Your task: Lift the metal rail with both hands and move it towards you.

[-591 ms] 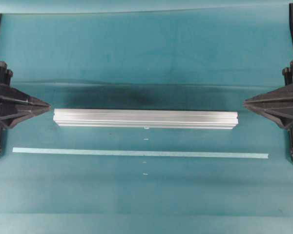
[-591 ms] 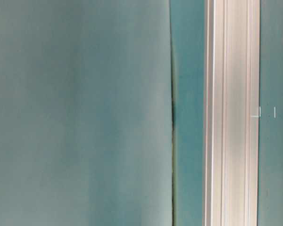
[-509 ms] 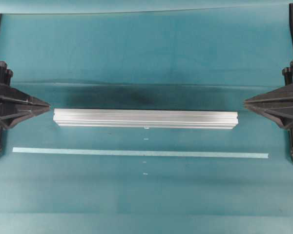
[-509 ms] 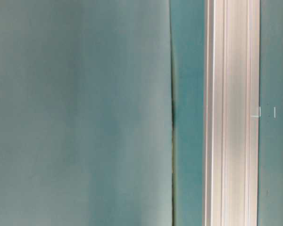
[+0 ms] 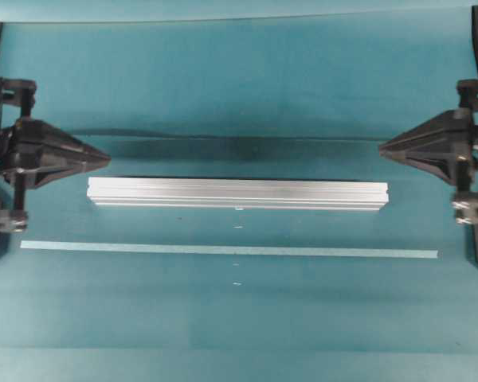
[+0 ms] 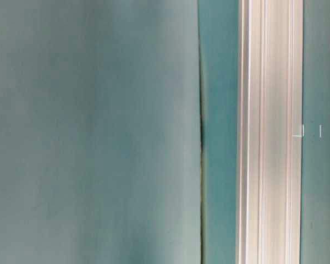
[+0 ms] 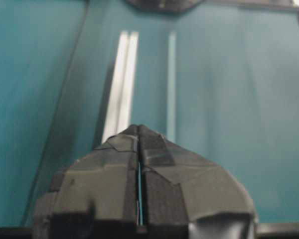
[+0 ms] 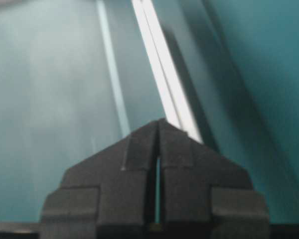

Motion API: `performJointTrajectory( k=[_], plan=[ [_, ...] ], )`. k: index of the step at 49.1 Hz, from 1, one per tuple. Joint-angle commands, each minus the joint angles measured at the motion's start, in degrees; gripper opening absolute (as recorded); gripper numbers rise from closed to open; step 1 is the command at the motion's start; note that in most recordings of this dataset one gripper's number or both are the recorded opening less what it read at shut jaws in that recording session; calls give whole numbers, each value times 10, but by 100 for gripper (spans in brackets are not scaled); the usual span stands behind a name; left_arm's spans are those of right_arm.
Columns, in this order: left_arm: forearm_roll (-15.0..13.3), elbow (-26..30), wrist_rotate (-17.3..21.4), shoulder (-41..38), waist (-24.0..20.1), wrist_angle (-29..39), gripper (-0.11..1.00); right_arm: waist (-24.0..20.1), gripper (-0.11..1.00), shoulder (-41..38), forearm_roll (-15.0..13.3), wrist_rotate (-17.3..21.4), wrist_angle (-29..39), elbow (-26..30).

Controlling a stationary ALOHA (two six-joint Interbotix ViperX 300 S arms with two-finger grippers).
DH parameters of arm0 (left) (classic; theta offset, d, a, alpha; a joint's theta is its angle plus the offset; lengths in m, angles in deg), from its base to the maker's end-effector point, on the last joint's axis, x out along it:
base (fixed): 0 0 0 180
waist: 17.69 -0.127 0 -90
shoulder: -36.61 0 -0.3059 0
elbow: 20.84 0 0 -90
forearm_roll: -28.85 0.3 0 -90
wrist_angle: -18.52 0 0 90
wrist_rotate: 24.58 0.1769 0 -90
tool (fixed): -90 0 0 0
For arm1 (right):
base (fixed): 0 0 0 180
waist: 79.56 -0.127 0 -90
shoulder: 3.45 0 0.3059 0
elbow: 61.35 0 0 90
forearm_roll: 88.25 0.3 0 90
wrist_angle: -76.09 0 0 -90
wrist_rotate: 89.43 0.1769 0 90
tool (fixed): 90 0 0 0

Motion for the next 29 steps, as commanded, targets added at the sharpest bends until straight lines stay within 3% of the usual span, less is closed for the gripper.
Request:
performJointTrajectory(
  k=[1, 17, 29],
  plan=[
    [3, 40, 2, -18, -6, 47, -5, 1, 2, -35, -1, 3, 71, 41],
    [6, 123, 4, -134, -18, 240, -5, 1, 2, -195, -22, -11, 276, 151],
    [7, 165, 4, -192, -40, 292, -5, 6, 1, -274, -33, -72, 364, 200]
  ],
)
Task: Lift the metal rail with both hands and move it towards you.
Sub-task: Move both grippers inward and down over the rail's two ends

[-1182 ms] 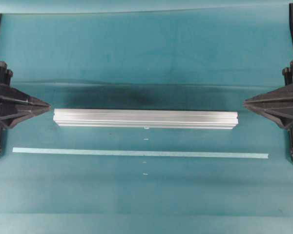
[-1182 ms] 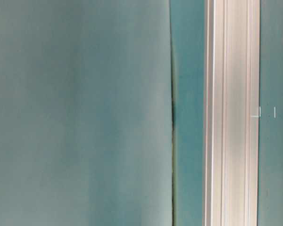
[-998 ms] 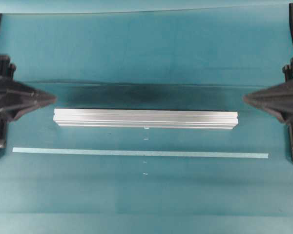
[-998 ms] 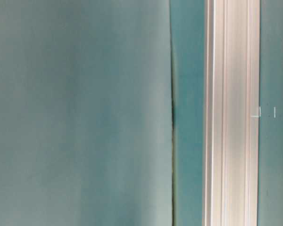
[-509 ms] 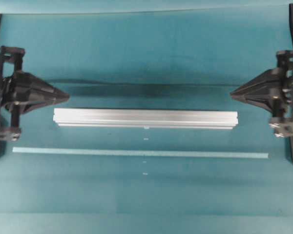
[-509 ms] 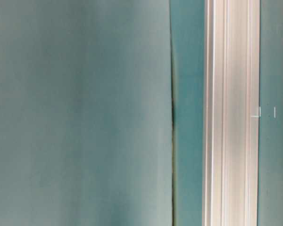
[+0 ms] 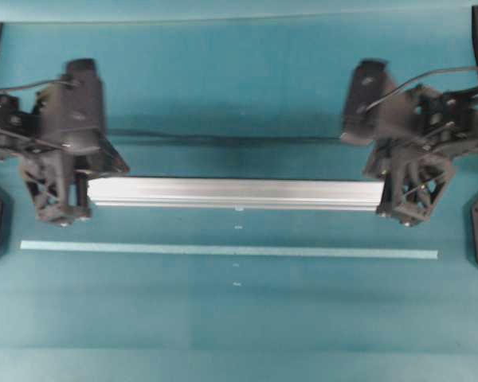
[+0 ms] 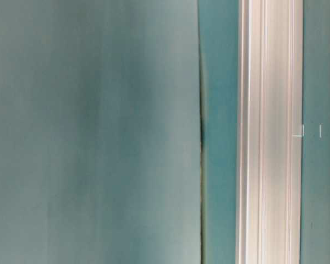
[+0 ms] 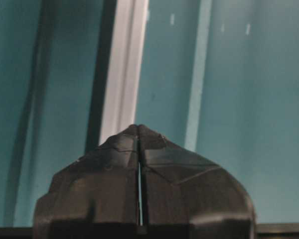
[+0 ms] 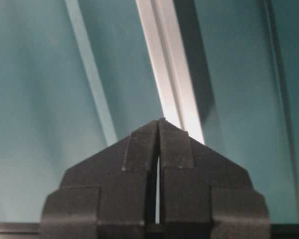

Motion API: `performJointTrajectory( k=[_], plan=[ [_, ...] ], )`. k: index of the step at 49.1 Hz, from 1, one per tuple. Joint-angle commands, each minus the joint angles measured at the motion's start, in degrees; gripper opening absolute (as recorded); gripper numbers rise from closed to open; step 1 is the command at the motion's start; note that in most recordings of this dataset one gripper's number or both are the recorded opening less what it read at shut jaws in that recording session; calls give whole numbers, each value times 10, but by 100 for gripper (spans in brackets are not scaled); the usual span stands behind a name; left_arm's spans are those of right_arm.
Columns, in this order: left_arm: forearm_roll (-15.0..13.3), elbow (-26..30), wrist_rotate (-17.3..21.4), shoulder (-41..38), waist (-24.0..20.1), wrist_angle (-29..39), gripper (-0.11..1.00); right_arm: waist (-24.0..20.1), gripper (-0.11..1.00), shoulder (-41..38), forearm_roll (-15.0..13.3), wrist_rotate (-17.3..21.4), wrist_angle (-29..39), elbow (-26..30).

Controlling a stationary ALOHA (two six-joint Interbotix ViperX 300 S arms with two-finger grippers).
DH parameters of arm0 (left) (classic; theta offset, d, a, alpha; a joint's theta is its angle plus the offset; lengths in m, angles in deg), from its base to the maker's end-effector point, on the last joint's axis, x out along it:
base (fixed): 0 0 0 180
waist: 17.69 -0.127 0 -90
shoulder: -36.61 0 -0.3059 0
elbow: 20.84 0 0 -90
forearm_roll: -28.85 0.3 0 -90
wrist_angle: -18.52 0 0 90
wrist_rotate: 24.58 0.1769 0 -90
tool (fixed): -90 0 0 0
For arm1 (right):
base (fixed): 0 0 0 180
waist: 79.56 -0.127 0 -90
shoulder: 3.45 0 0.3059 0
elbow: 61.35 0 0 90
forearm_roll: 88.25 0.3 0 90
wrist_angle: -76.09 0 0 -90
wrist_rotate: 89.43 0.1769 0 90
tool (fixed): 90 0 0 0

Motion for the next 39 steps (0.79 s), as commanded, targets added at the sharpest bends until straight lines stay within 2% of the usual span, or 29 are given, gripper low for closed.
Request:
performJointTrajectory(
  k=[1, 9, 14, 22, 27, 35, 39],
  plan=[
    [3, 26, 3, -10, -12, 12, -5, 4, 1, -19, -1, -18, 18, 17],
    [4, 39, 10, -28, -22, 49, -5, 4, 2, -38, -1, -33, 16, 18],
    [4, 36, 39, -36, -22, 61, -4, 4, 5, -43, -1, -34, 12, 15],
    [4, 35, 78, -48, -21, 63, 7, 5, 16, -54, -1, -35, 7, 11],
    [4, 33, 83, -56, -25, 63, 27, 5, 37, -62, -1, -37, 5, 11],
    [4, 22, 79, -69, -25, 58, 75, 4, 84, -75, -2, -68, -6, 0],
    [4, 15, 83, -77, -25, 50, 94, 2, 98, -78, -4, -93, -33, -16]
  ],
)
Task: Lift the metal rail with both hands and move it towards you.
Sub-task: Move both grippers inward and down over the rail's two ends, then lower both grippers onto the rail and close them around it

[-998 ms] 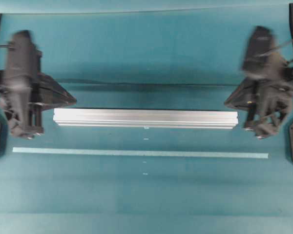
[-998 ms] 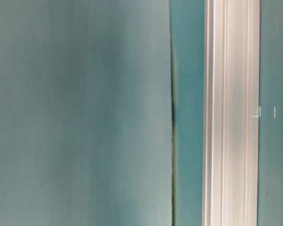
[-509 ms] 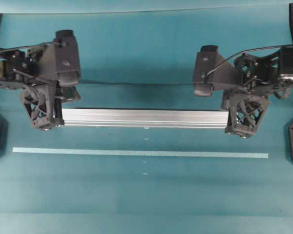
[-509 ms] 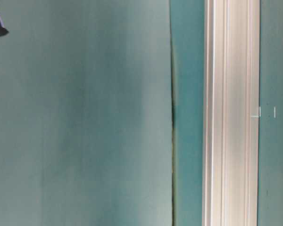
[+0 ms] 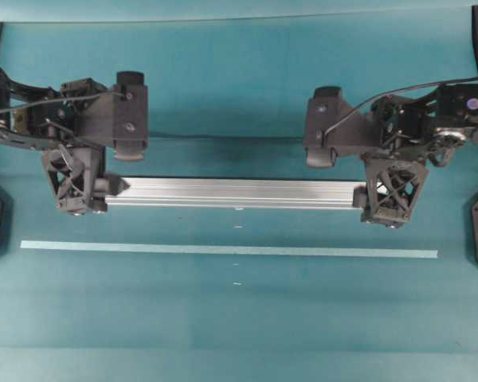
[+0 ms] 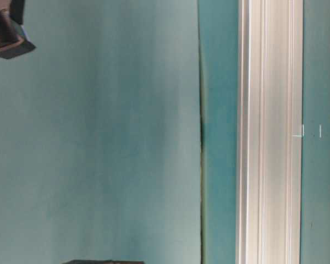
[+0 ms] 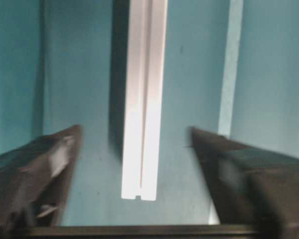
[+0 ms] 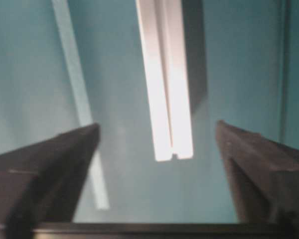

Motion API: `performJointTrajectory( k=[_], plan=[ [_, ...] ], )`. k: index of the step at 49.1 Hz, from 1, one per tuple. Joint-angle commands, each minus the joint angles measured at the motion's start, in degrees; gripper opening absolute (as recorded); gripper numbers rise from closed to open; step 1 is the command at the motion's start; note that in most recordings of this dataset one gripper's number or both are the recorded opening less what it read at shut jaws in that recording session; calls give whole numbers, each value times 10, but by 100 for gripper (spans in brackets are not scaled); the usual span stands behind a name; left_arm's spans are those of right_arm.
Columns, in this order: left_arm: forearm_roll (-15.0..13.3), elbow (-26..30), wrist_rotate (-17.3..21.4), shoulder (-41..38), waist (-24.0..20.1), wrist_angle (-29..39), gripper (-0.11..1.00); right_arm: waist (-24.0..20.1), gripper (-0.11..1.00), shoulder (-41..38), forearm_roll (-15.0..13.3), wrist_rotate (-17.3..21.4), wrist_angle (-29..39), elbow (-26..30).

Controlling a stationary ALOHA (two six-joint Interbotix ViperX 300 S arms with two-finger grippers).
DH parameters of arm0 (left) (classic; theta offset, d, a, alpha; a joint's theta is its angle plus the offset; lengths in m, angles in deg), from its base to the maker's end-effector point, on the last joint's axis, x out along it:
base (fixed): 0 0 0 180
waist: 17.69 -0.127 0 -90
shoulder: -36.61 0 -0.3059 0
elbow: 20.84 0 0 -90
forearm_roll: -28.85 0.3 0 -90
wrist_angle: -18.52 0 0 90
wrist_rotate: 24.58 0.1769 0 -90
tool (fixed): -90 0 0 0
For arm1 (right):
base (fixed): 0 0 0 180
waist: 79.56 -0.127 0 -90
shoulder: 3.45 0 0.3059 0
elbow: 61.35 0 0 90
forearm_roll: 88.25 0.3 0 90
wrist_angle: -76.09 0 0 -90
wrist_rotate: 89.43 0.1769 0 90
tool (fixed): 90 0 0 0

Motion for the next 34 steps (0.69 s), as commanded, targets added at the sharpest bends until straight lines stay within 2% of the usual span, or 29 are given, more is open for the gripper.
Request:
performJointTrajectory(
  k=[1, 4, 8, 14, 25, 34],
  plan=[
    [2, -3, 2, -4, -3, -11, 97, -3, 99, -5, -4, -18, -28, -12],
    [2, -10, 2, -11, -3, -22, 97, -3, 100, -7, -5, -29, -61, -32],
    [2, -24, 4, -20, -3, -41, 94, -2, 98, -11, -10, -30, -98, -54],
    [3, -53, 4, -34, -13, -77, 96, 1, 98, -18, -11, -32, -148, -81],
    [3, -95, 7, -61, -21, -131, 96, 21, 98, -46, -11, -38, -192, -99],
    [3, -108, 26, -91, -21, -150, 96, 30, 98, -78, -11, -53, -223, -99]
  ],
)
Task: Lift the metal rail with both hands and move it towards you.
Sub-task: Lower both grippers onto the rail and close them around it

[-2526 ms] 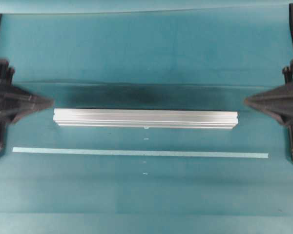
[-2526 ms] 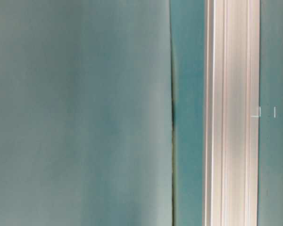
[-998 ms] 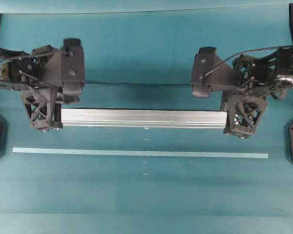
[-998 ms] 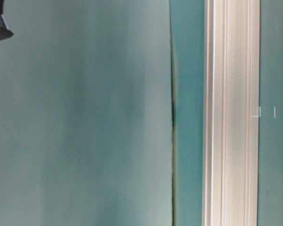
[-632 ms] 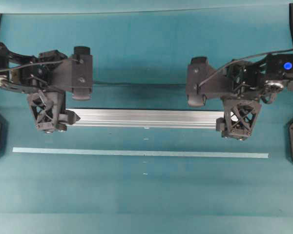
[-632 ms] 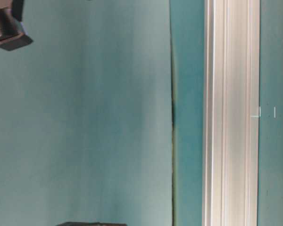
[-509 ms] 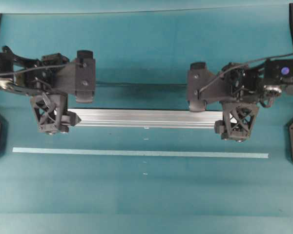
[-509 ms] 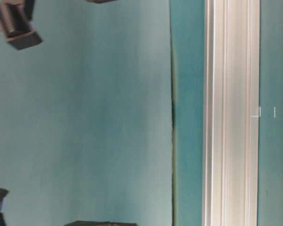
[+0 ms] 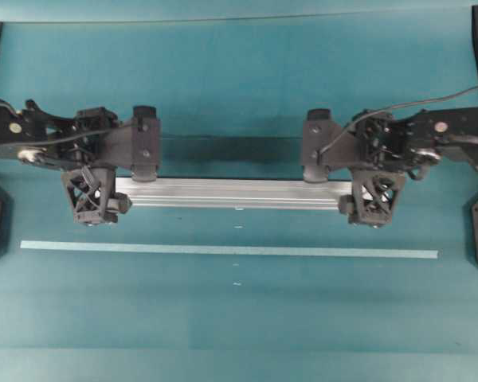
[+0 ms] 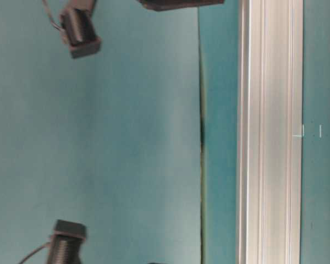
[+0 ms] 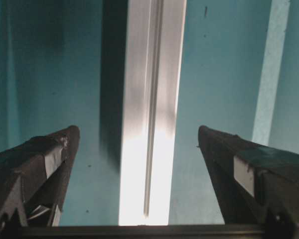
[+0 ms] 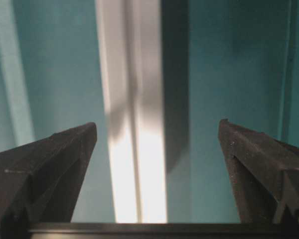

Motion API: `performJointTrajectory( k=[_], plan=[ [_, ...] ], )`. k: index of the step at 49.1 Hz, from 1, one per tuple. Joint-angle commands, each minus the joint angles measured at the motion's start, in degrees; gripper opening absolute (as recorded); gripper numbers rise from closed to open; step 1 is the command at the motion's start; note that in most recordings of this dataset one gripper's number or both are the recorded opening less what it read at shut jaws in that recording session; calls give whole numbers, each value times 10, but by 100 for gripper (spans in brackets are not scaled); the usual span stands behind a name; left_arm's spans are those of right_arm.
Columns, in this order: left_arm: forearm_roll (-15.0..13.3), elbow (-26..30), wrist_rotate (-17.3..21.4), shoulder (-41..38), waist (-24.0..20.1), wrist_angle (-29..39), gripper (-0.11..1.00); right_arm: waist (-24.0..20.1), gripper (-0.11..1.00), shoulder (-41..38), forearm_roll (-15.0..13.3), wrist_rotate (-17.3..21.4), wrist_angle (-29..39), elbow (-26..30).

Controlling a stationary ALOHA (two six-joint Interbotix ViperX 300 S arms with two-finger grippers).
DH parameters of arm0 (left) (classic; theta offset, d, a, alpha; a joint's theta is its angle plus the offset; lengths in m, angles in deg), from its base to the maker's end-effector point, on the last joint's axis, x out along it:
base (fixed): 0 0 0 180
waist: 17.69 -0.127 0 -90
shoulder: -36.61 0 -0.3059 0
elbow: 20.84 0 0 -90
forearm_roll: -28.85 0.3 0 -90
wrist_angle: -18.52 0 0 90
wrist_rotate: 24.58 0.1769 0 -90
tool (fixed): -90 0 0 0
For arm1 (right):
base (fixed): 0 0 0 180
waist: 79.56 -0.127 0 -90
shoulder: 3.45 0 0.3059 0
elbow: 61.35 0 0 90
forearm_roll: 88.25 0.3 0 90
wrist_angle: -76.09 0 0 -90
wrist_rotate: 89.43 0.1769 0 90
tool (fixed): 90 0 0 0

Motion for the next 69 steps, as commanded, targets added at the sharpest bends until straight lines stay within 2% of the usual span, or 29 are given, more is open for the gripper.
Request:
performJointTrajectory(
  k=[1, 27, 52, 56, 60, 67, 69],
  plan=[
    [2, 0, 8, -11, -2, -8, 96, -1, 98, -16, -1, -4, -15, 2],
    [1, -10, 11, -84, -15, -73, 96, 3, 98, -89, -1, -11, -94, -32],
    [1, -17, 4, -98, -15, -99, 94, 14, 98, -95, 1, -8, -103, -30],
    [1, -22, 4, -97, -15, -105, 86, 14, 96, -96, 2, -4, -98, -27],
    [1, -28, 4, -96, -15, -110, 69, 12, 90, -97, 4, -3, -91, -25],
    [1, -36, 11, -94, -15, -126, 34, 10, 63, -99, 6, -3, -71, -19],
    [1, -35, 5, -93, -15, -127, 32, 10, 60, -100, 6, -3, -69, -17]
  ],
)
